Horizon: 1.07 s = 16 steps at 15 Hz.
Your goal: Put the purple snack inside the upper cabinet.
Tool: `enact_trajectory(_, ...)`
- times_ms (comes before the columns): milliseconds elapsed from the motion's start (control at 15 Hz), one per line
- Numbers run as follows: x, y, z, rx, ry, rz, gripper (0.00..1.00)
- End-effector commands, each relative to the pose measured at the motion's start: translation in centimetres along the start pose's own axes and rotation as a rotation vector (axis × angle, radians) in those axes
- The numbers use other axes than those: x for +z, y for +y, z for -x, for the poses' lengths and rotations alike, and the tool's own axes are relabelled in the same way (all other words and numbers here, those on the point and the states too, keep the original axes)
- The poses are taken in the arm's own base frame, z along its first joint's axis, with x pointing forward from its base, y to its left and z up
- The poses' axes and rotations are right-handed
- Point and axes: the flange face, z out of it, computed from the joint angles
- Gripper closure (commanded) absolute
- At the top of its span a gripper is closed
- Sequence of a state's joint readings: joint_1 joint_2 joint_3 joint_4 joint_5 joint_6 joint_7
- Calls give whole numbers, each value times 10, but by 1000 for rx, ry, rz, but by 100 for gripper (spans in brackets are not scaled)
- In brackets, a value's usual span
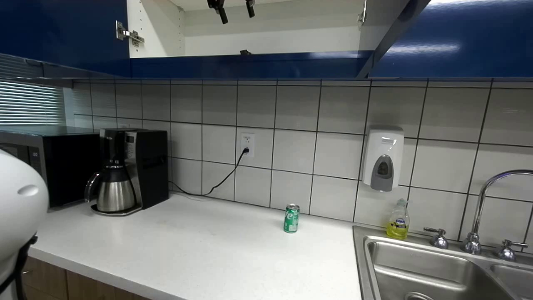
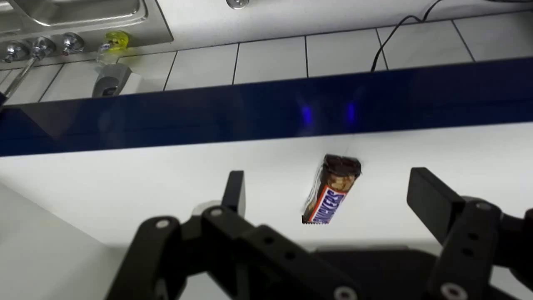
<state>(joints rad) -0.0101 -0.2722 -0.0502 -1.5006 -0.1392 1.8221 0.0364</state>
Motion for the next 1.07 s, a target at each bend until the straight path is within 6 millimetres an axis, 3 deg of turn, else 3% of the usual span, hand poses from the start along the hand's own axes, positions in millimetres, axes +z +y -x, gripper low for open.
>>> enact_trajectory(0,-6,12,60,-66,-19,-24,0)
enact_trajectory(267,-3,18,114,-137,-69,-34,0)
enact_trajectory(533,18,12,163,-205,-149,-39,0)
enact_trajectory(1000,89,-28,230,-292,-281,-48,0)
